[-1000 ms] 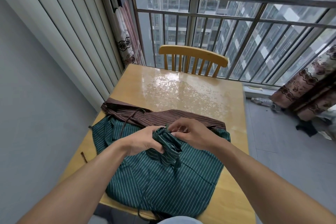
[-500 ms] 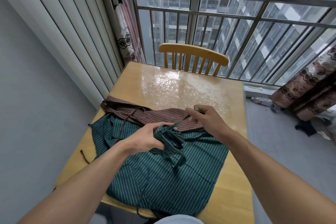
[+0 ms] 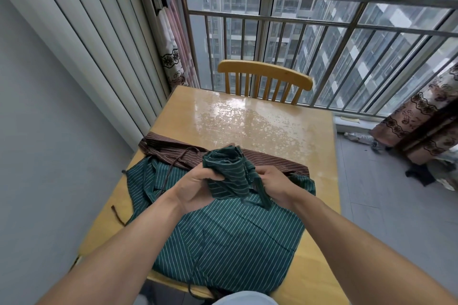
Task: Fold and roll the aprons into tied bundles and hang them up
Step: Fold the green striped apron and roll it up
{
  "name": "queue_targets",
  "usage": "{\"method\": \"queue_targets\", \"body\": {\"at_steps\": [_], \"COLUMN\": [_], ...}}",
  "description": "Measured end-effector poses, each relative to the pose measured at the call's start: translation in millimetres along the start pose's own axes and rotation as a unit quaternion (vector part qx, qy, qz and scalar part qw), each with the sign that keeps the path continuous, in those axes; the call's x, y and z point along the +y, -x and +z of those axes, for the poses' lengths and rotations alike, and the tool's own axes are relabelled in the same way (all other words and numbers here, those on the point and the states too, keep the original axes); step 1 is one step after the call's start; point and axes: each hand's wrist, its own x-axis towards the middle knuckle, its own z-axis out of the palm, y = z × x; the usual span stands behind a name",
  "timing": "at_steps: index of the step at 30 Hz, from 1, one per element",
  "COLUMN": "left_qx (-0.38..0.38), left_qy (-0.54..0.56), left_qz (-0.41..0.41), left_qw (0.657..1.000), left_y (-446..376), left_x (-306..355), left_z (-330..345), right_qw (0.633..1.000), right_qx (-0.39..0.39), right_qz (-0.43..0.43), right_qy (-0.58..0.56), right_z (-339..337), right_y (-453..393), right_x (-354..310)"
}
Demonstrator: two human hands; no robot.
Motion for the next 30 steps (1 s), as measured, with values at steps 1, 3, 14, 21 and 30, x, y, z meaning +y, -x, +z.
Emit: {"method": "queue_targets", "body": {"at_steps": [1, 3, 14, 21, 30], "left_qx": [0.003, 0.046, 0.400, 0.531, 0.541], "left_qy": [0.017, 0.052, 0.125, 0.113, 0.018], "left_qz": [-0.001, 0.010, 0.031, 0.037, -0.005], "left_qw": [1.000, 0.998, 0.907, 0.839, 0.841], "left_y": [0, -3, -29, -40, -31], "left_x": [-1, -3, -5, -10, -17], "left_z": [1, 9, 11, -8, -17], "right_qw": [1.000, 0.999, 0.991, 0.909, 0.984], "right_qx": [-0.014, -0.030, -0.118, -0.198, 0.161], "right_qz": [0.006, 0.016, -0.009, 0.051, 0.014], "right_qy": [0.009, -0.005, -0.069, -0.363, -0.071], "right_z": [3, 10, 42, 63, 65], "right_y": [0, 5, 33, 39, 40], "right_x": [2, 4, 31, 44, 13]}}
